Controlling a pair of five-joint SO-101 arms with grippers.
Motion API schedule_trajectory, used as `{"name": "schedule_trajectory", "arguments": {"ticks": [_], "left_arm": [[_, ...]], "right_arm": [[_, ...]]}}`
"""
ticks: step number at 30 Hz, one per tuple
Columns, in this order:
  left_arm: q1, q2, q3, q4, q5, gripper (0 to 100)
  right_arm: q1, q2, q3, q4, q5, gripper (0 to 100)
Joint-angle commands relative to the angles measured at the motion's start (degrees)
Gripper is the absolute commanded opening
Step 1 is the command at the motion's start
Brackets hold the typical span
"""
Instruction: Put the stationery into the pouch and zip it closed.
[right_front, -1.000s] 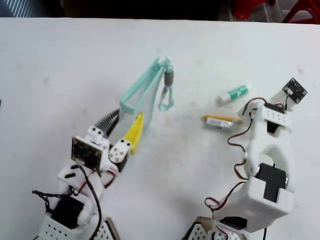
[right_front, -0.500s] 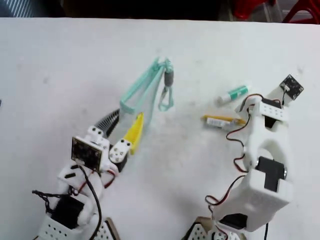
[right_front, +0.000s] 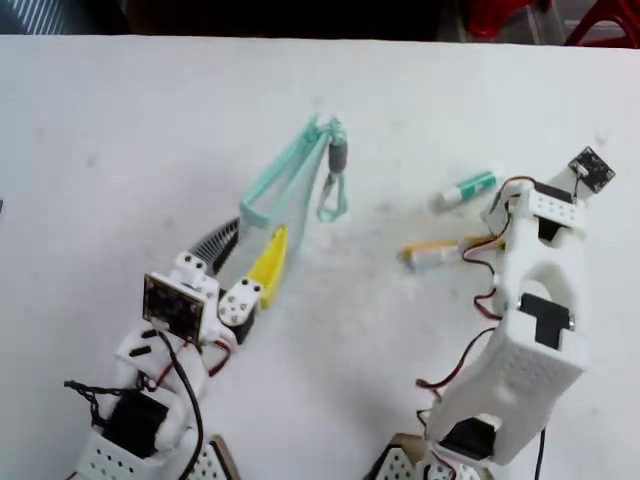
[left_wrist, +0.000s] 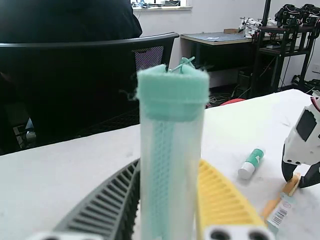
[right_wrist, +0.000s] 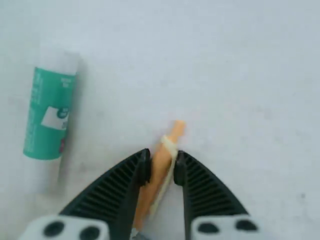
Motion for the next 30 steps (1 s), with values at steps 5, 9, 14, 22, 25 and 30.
{"name": "schedule_trajectory", "arguments": {"ticks": [5, 9, 14, 22, 25, 30], "left_arm": [[0.57, 0.22, -0.44, -1.49, -0.35, 15], [0.66, 0.22, -0.44, -1.49, -0.35, 15], [0.66, 0.22, -0.44, -1.49, -0.35, 15], [0.75, 0.22, -0.44, -1.49, -0.35, 15], [0.75, 0.22, -0.44, -1.49, -0.35, 15], [0.84, 0.22, -0.53, -0.70, -0.35, 15]], "right_arm": [[-0.66, 0.04, -2.64, 1.89, 0.09, 1.8], [-0.13, -0.04, -2.64, 2.07, 0.09, 1.8], [1.71, -1.54, -2.37, 2.51, -0.44, 1.8], [6.55, -8.48, 2.37, 2.33, -7.38, 1.7], [6.46, -12.79, 5.80, 1.45, -7.47, 1.7], [6.46, -20.97, 15.12, -6.11, -7.74, 1.7]]}}
